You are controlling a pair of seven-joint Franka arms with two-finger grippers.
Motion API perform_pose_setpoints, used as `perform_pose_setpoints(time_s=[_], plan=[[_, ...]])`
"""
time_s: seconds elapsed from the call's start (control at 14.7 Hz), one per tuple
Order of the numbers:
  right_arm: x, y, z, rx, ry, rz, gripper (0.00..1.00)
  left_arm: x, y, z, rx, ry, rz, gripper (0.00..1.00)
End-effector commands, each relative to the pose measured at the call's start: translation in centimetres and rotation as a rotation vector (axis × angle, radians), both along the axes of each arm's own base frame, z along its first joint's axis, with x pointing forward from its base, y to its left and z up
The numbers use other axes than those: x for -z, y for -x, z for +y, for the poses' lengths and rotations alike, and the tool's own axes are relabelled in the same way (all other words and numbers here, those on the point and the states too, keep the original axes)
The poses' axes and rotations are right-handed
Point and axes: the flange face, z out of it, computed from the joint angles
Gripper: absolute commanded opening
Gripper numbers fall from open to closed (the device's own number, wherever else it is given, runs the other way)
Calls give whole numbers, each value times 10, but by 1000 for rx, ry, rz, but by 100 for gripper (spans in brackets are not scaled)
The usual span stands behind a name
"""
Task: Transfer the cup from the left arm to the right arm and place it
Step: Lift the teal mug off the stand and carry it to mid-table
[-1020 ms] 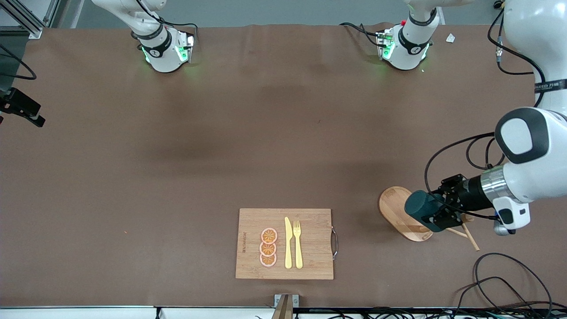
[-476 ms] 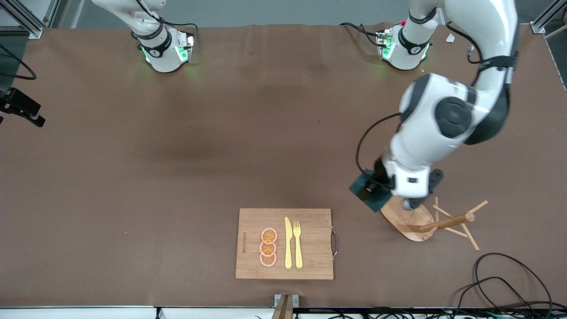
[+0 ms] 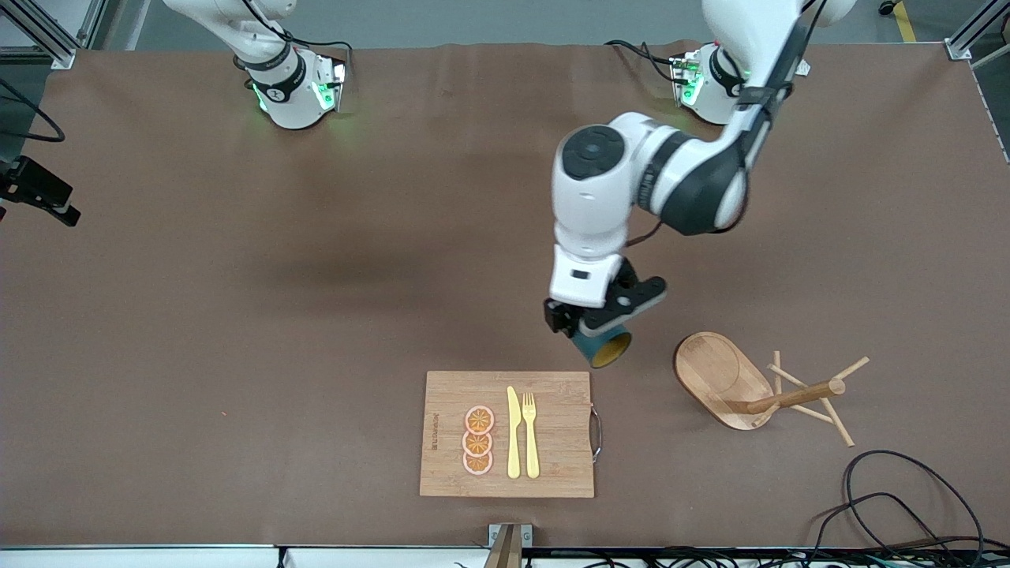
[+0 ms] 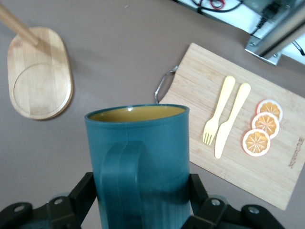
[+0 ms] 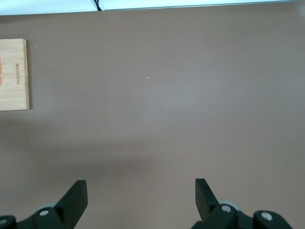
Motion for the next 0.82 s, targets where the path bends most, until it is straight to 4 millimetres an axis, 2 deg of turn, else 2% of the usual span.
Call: perform_pose_setpoints(time_s=[0.0,0.07,0.27,0.41,0.54,0.75], plan=[[1,1,-4,-7,12,2,100,27,28,-47,35,-101,-126,47],[1,1,-4,-7,12,2,100,38,39,-61,35,-122,-163,47],[4,0,-7,-2,13,7,100,60,58,-84,23,-155,-254,47],[4,0,-11,3,14,5,100,85,77,-104,65,-200,-330,47],[5,0,-9,0,14,7,100,125,102,-125,92,-231,-409,48],[6,-1,-9,-1,12,8,100,180,128,-143,174,-286,-507,48]])
